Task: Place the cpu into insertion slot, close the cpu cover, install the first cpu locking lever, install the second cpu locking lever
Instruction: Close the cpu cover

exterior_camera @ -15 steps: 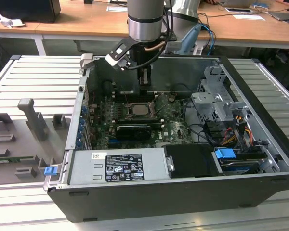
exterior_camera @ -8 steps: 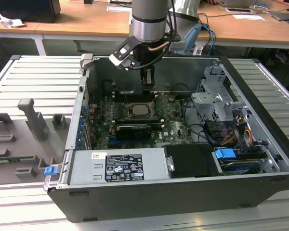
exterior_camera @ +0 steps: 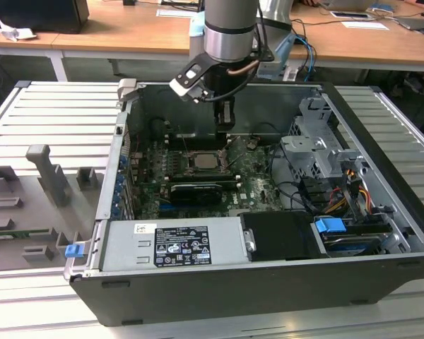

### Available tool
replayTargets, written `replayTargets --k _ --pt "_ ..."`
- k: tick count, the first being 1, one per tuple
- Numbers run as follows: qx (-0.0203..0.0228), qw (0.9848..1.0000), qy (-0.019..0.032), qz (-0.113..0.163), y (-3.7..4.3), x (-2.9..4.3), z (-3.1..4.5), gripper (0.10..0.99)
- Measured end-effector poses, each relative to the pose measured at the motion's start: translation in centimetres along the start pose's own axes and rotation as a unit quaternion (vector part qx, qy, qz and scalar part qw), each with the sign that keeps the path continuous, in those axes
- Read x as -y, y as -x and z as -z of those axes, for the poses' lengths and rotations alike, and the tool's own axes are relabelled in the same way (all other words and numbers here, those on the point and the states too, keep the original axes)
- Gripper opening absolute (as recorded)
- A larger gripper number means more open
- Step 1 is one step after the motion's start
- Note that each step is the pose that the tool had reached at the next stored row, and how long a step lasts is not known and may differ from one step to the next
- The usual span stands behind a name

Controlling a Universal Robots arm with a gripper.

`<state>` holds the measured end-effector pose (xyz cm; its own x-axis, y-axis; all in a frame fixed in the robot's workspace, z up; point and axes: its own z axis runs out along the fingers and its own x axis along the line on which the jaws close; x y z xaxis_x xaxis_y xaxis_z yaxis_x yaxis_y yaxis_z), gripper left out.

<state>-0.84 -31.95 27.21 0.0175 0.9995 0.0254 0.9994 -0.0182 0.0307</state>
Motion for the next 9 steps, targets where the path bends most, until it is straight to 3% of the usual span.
replayTargets --k 5,9 --pt "-0.0002 1.0 -0.0064 0.001 -0.03 -1.65 0.16 0.106" --pt "-0.0002 1.0 -0.0092 0.001 -0.05 -2.35 0.14 0.106"
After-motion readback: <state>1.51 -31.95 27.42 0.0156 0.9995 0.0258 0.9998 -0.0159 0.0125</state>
